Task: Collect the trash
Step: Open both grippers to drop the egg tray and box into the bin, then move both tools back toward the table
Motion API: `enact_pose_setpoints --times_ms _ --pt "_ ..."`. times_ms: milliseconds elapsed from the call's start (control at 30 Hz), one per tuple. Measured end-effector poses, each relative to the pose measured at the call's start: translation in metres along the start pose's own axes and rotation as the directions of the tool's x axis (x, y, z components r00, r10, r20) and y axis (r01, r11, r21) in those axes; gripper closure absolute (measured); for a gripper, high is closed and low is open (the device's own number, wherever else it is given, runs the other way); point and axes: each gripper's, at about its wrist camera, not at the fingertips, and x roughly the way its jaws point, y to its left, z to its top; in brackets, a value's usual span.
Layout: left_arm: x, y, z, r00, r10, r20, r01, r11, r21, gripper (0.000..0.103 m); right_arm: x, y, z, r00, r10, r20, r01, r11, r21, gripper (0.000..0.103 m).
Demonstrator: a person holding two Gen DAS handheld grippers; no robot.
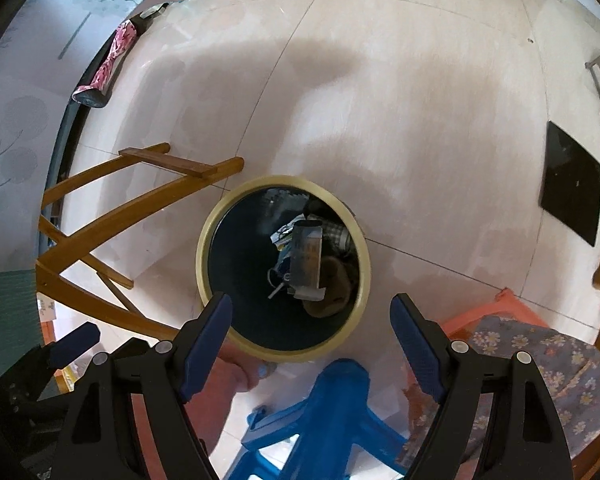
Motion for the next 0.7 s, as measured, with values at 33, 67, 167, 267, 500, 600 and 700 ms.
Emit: enact_pose_setpoints --times_ms 33,67,167,267,500,600,700 --pt "-0.003 0.0 -0.002 1.0 -0.002 0.002 0.002 1.0 -0.002 0.025 -0.003 0.0 -0.001 1.0 -0.01 0.0 0.01 1.0 -0.003 0.021" --pt "-0.007 -0.001 -0.005 1.0 -0.006 0.005 0.006 1.0 -0.004 0.025 -0.007 -0.001 -0.003 1.0 -0.019 -0.001 0.019 1.0 -0.004 0.021" --pt "-0.02 -0.004 -0.013 1.0 -0.019 0.014 0.019 1.0 -0.006 0.025 -0.023 -0.002 -0.01 0.999 -0.041 -0.004 0.041 0.999 0.001 0.021" --pt "-0.038 -0.011 -0.023 0.999 -0.031 0.025 0.031 1.0 0.007 0.025 -0.045 -0.006 -0.02 1.0 -0.028 -0.013 0.029 0.999 0.035 0.021" --pt "-0.098 -0.018 -0.049 0.994 -0.047 0.101 0.04 0.997 0.069 0.025 -0.109 0.002 -0.047 0.999 0.005 0.042 -0.007 0.999 0.054 0.021" --pt "-0.122 -0.017 -0.06 0.991 -0.057 0.122 0.046 0.995 0.087 0.025 -0.139 0.006 -0.063 0.998 0.024 0.061 -0.027 0.998 0.051 0.021" --pt "-0.15 -0.014 -0.072 0.986 -0.072 0.148 0.057 0.993 0.103 0.025 -0.16 0.011 -0.08 0.995 0.054 0.08 -0.058 0.997 0.057 0.021"
